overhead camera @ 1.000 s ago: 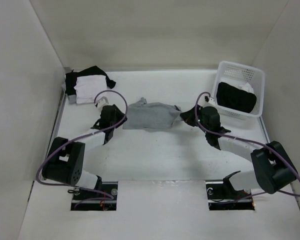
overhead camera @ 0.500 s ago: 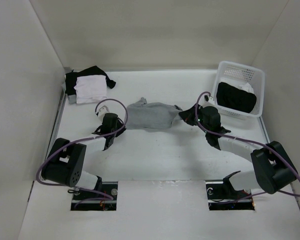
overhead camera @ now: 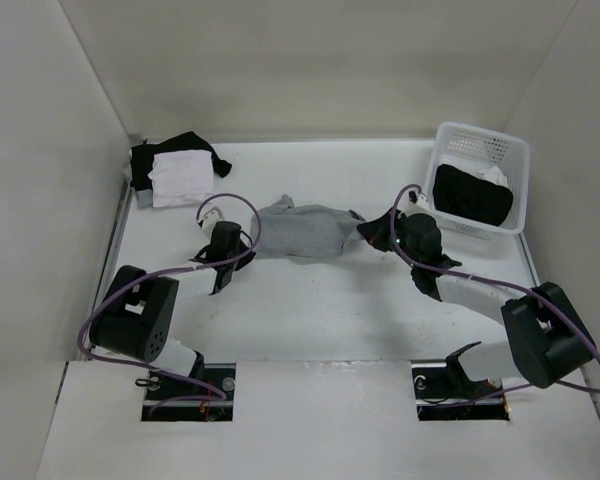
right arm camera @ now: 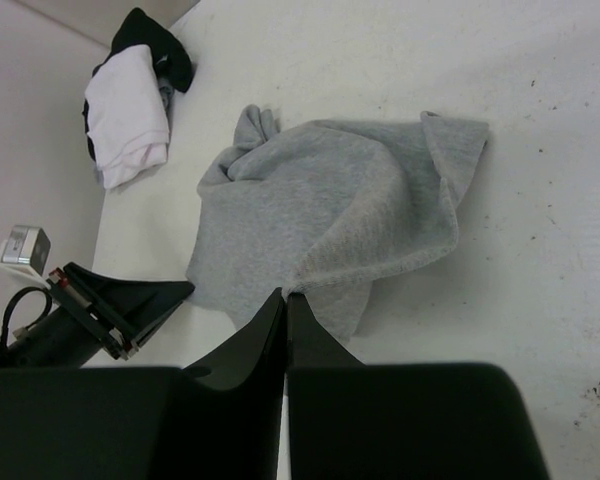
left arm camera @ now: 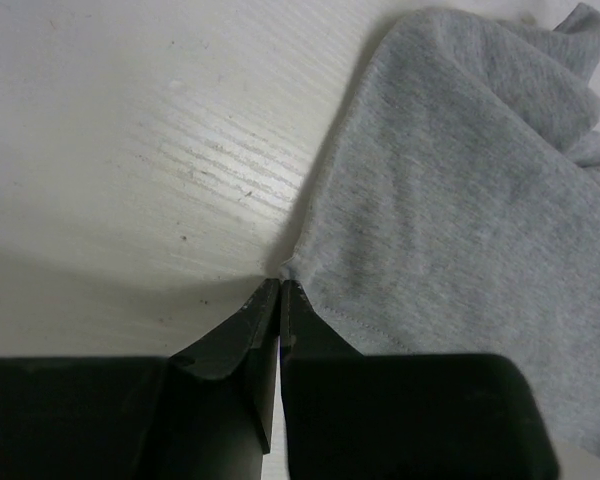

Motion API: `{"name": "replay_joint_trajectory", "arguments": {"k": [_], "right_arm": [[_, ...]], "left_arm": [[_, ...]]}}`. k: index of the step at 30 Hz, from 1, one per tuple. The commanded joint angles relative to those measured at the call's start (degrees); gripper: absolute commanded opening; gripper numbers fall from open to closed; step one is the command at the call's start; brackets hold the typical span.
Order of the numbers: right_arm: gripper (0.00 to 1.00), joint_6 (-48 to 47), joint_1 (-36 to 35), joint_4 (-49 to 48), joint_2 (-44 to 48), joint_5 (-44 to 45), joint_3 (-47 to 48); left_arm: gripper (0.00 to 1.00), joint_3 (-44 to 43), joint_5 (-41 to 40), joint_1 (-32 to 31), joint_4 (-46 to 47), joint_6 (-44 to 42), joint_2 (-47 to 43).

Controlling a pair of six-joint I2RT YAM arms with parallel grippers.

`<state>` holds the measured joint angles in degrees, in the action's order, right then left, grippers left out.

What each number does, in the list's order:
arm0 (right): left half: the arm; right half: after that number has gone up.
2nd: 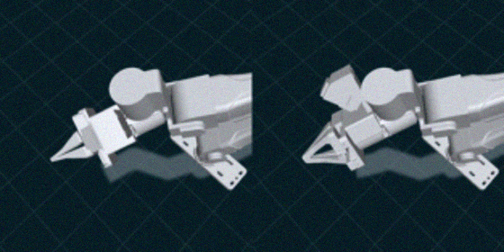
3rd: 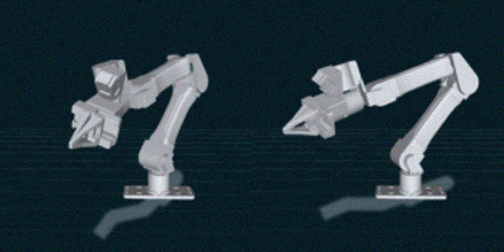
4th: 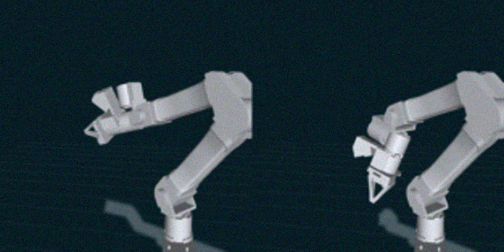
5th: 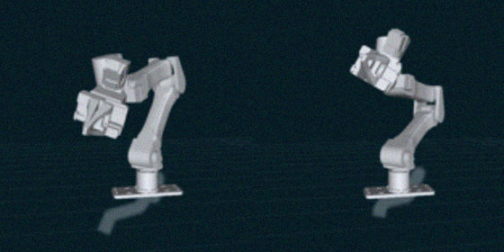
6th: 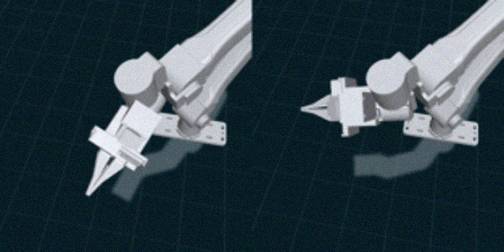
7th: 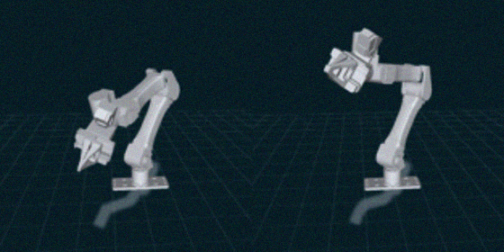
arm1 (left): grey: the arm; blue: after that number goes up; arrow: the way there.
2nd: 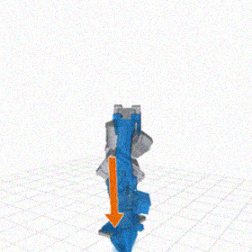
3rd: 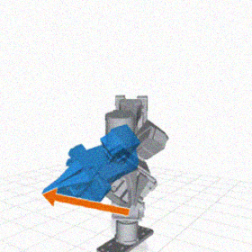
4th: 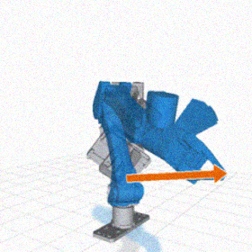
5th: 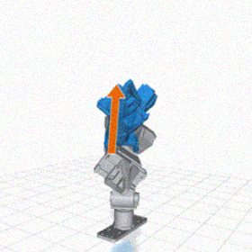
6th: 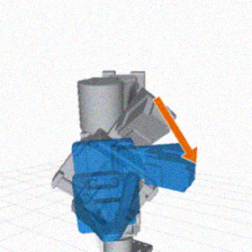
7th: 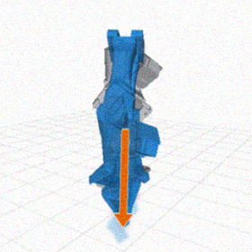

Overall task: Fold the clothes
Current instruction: Flatten the tank top out

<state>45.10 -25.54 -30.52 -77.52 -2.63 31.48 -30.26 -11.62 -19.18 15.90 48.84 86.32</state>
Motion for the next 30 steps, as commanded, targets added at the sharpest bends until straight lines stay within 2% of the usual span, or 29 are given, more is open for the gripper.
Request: {"name": "replay_joint_trajectory", "arguments": {"k": [1, 5, 7, 8, 9, 11, 13, 14, 18, 20, 23, 24, 26, 27, 30], "right_arm": [[0.02, -0.01, -0.25, -3.32, 2.80, -0.53, -0.55], [0.00, -1.51, -1.92, 1.51, 12.10, 1.31, -0.02], [0.00, -3.95, -5.24, 8.07, 20.07, 4.98, 1.90], [0.00, -5.10, -6.83, 10.81, 22.91, 7.09, 2.87], [0.00, -7.20, -10.15, 16.23, 28.16, 11.47, 5.14], [0.00, -10.20, -15.88, 23.73, 35.21, 19.39, 9.63], [0.00, -16.68, -26.56, 31.89, 41.98, 30.79, 19.00], [0.00, -17.58, -28.19, 32.71, 42.44, 32.33, 20.53], [0.00, -26.80, -44.17, 36.06, 42.36, 45.32, 33.70], [0.00, -33.47, -53.21, 34.23, 40.35, 52.87, 40.55], [0.00, -42.86, -60.00, 29.49, 36.84, 57.72, 46.28], [0.00, -46.12, -59.41, 26.77, 35.43, 58.44, 46.82], [0.00, -48.52, -53.54, 24.12, 32.62, 56.96, 46.91], [0.01, -47.40, -47.77, 25.15, 30.17, 53.56, 47.00], [0.00, -33.64, -30.02, 33.66, 22.87, 38.73, 47.44]], "left_arm": [[0.00, -0.93, 0.02, -1.16, -3.85, 0.03, -9.65], [0.00, -7.70, -3.67, -4.76, -11.23, -2.60, -25.57], [0.00, -12.69, -7.87, -7.47, -14.91, -6.10, -33.71], [0.00, -13.33, -8.50, -7.93, -15.19, -6.65, -34.72], [0.00, -16.55, -12.25, -10.46, -16.33, -9.09, -39.95], [0.00, -20.08, -16.05, -13.63, -16.60, -11.48, -44.91], [0.00, -24.21, -19.30, -17.93, -15.64, -14.37, -49.39], [0.00, -25.97, -20.54, -19.78, -15.03, -15.78, -50.80], [0.00, -31.34, -24.59, -23.92, -11.25, -22.81, -53.36], [0.00, -34.85, -26.08, -24.90, -8.88, -26.41, -53.54], [0.00, -38.63, -26.09, -24.90, -7.47, -29.05, -51.53], [0.00, -39.86, -25.74, -24.81, -7.72, -29.93, -49.43], [0.01, -39.96, -25.65, -24.55, -7.81, -29.94, -45.56], [0.01, -39.62, -25.39, -23.33, -8.51, -29.59, -42.50], [0.01, -37.16, -18.65, -16.40, -11.50, -21.63, -34.58]]}}
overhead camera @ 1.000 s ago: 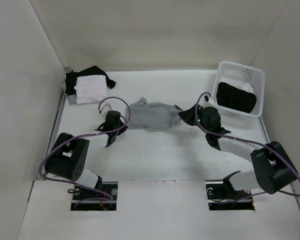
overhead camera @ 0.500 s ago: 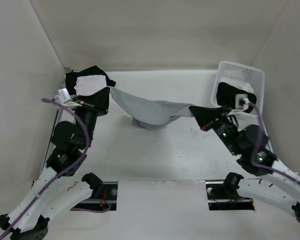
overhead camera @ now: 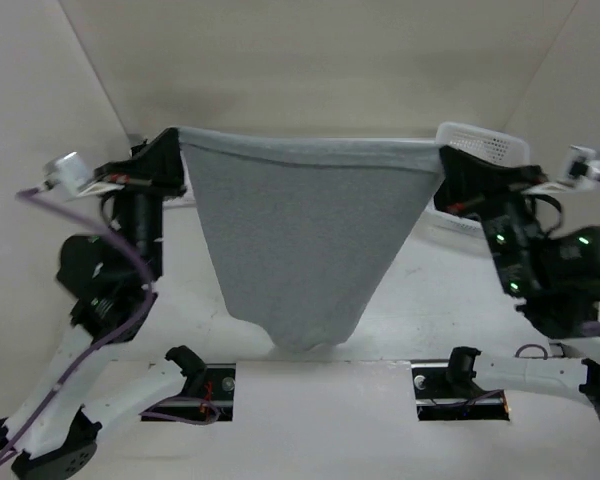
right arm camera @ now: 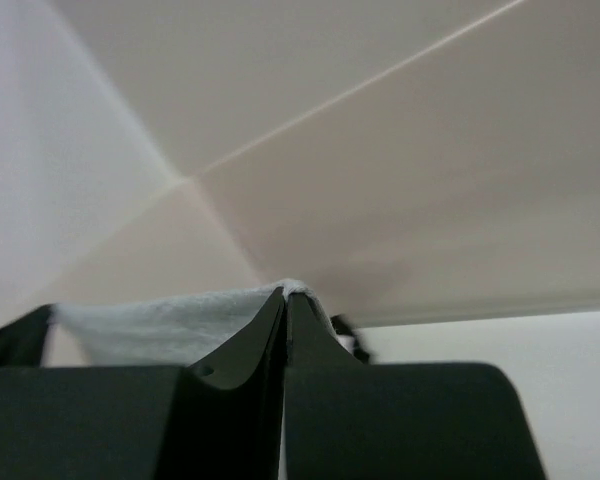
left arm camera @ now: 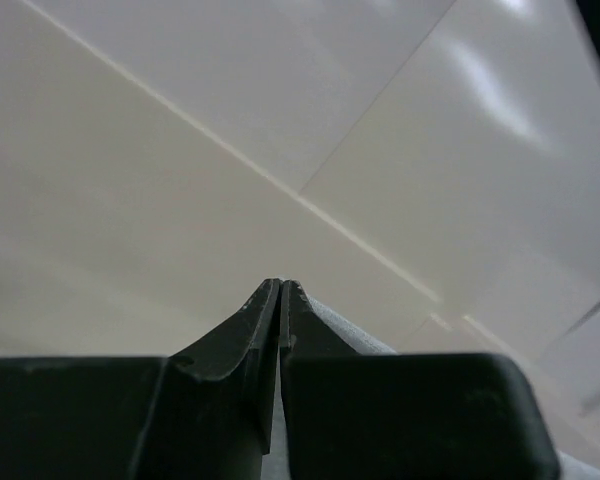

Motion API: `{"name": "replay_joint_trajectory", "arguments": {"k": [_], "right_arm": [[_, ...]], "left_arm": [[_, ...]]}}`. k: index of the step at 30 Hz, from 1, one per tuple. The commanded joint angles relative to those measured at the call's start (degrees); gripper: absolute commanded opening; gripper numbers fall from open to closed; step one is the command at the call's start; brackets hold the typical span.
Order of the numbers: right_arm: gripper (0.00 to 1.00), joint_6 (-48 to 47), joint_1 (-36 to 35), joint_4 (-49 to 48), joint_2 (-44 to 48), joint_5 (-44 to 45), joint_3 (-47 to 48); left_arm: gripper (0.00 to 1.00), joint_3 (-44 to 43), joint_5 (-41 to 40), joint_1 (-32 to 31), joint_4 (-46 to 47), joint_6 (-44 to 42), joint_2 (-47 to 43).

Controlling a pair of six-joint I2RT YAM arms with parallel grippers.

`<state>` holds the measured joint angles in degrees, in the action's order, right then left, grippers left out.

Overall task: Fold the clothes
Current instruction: Flatten the tank top out

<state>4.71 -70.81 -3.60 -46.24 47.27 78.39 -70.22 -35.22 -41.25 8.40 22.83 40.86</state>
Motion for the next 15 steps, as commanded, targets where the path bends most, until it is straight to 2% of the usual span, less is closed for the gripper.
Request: {"name": "replay_joint_trajectory", "arguments": {"k": [1, 2, 3, 4, 5, 7, 8, 9, 11, 15], "right_arm": [[0.00, 13.42, 21.92, 9.02, -11.13, -19.67, 0.36], [0.00, 18.79, 29.21, 9.04, -14.20, -28.89, -0.51], [0.00, 21.45, 32.93, 8.09, -16.23, -32.99, -1.21], [0.00, 24.79, 38.19, 5.55, -19.99, -38.77, -2.27], [0.00, 26.91, 41.38, 3.18, -24.21, -41.96, -2.36], [0.00, 27.81, 43.77, 2.19, -31.25, -44.97, 1.48], [0.00, 27.98, 45.09, 2.97, -35.72, -46.20, 6.29], [0.00, 27.81, 45.36, 3.42, -36.89, -46.38, 7.82], [0.00, 27.11, 47.72, 7.71, -44.69, -47.35, 20.95], [0.00, 26.06, 49.49, 14.82, -51.74, -48.67, 39.85]], "left_arm": [[0.01, 4.63, 9.34, 10.93, -4.27, 8.07, 13.78], [0.00, 7.09, 17.04, 18.55, -4.27, 15.42, 18.16], [0.00, 7.98, 19.81, 20.97, -4.01, 17.93, 19.77], [0.00, 8.68, 24.10, 27.09, -2.97, 21.87, 23.96], [0.00, 8.08, 25.54, 29.93, -2.00, 23.21, 27.05], [0.00, 4.41, 25.90, 32.67, -0.85, 23.40, 32.76], [0.00, 1.78, 26.17, 33.30, -0.93, 23.14, 35.31], [0.00, -2.34, 26.34, 34.00, -1.46, 22.62, 38.73], [0.00, -11.73, 27.04, 34.97, -3.12, 22.09, 44.71], [0.00, -22.75, 27.23, 35.41, -5.67, 21.12, 48.26]]}}
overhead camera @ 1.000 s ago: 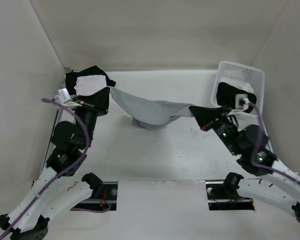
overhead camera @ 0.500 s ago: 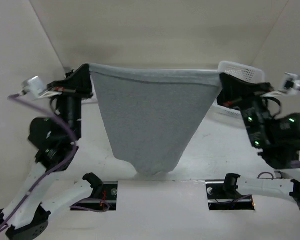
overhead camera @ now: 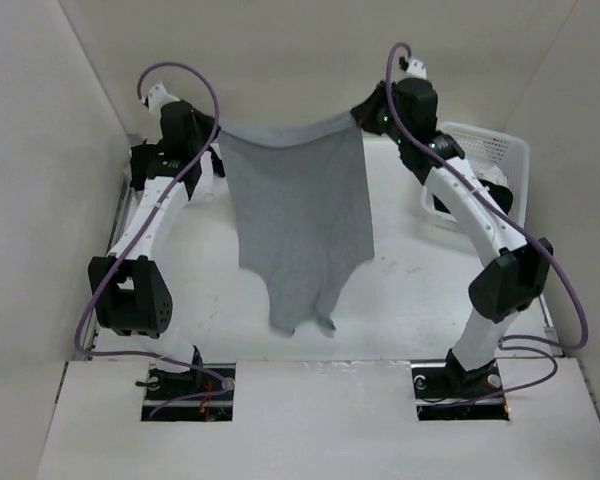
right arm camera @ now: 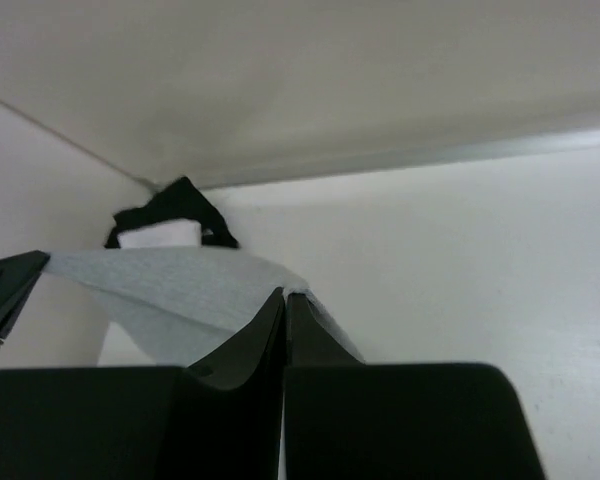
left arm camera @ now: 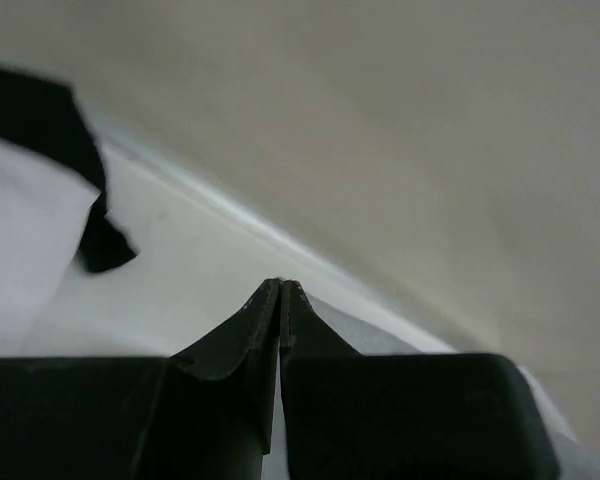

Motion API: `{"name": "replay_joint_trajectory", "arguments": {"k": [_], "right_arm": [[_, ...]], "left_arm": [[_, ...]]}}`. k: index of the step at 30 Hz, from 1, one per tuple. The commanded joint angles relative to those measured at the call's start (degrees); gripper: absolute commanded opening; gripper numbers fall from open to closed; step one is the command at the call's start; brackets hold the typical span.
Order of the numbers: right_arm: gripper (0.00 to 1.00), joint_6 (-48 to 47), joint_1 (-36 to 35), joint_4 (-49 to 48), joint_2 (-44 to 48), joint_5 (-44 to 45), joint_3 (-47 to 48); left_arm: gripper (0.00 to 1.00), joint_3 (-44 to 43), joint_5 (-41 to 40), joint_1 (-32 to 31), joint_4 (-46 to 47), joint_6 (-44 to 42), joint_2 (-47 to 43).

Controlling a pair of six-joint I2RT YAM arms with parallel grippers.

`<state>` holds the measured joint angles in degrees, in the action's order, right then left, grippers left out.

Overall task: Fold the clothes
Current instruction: Flatten the tank top out

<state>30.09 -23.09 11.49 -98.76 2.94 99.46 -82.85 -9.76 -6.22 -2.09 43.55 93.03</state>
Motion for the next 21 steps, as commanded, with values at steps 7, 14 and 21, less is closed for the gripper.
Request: {"name": "replay_joint_trajectory", "arguments": {"k": [7, 14, 21], "right_arm": [[0.00, -1.52, 2.31, 9.77, -4.95, -5.75, 42.90], [0.00, -1.70, 2.57, 4.28, 6.79, -4.18, 20.95], [0.00, 1.19, -1.37, -9.71, 30.26, -1.62, -28.02]], "left_arm": [[0.00, -16.55, 0.71, 1.52, 4.11, -1.27, -8.12], [0.00, -7.54, -2.53, -1.02, 4.81, -3.91, -16.37], [0.00, 26.01, -11.05, -9.45, 10.52, -4.62, -33.76]]}}
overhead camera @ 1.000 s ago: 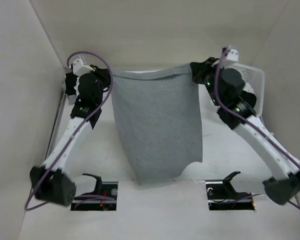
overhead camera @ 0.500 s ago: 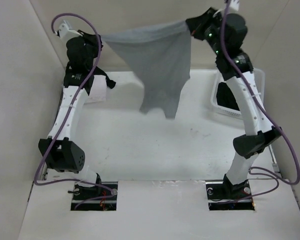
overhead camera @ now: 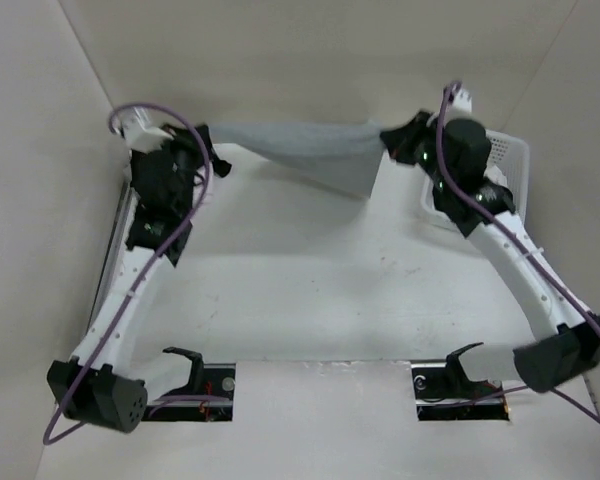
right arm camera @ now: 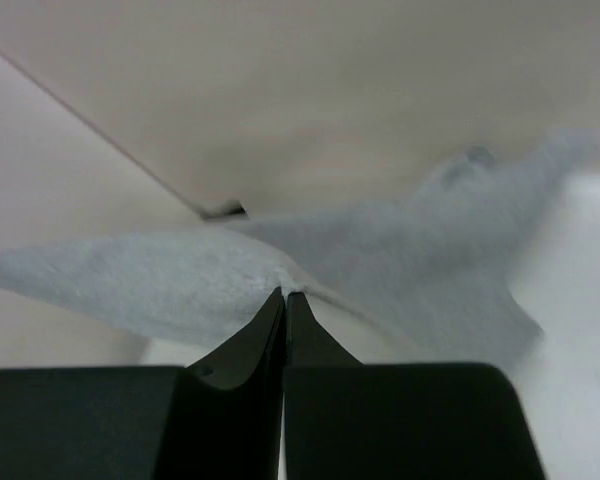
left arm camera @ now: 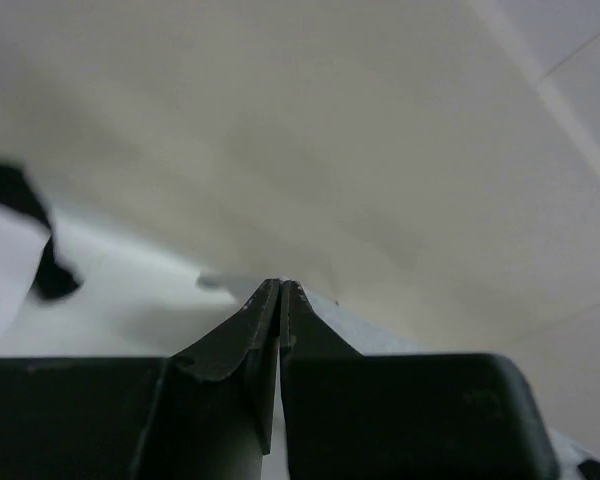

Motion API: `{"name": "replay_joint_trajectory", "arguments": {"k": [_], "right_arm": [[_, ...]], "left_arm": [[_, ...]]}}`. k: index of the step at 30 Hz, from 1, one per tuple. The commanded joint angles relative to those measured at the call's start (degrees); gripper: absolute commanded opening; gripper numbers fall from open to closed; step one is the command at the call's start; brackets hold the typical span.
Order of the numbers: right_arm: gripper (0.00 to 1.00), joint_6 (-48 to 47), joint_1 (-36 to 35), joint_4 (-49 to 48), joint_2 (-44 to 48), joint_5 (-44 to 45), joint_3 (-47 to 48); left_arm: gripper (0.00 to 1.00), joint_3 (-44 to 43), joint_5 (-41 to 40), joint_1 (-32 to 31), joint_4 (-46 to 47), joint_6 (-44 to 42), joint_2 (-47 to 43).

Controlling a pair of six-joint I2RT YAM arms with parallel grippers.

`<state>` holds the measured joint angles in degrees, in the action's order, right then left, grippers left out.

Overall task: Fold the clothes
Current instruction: Flatten the tank top out, then fold the tank top

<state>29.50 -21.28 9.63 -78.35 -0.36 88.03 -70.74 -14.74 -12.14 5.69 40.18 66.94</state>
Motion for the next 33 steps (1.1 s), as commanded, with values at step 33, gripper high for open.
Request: {"name": "replay_joint_trajectory", "arguments": {"k": [33], "right_arm": [[0.00, 8.65, -7.61, -11.37, 15.09, 2.04, -44.45]], "left_arm": [[0.04, 31.21, -12.33, -7.68, 9.41, 1.22, -2.90]]}}
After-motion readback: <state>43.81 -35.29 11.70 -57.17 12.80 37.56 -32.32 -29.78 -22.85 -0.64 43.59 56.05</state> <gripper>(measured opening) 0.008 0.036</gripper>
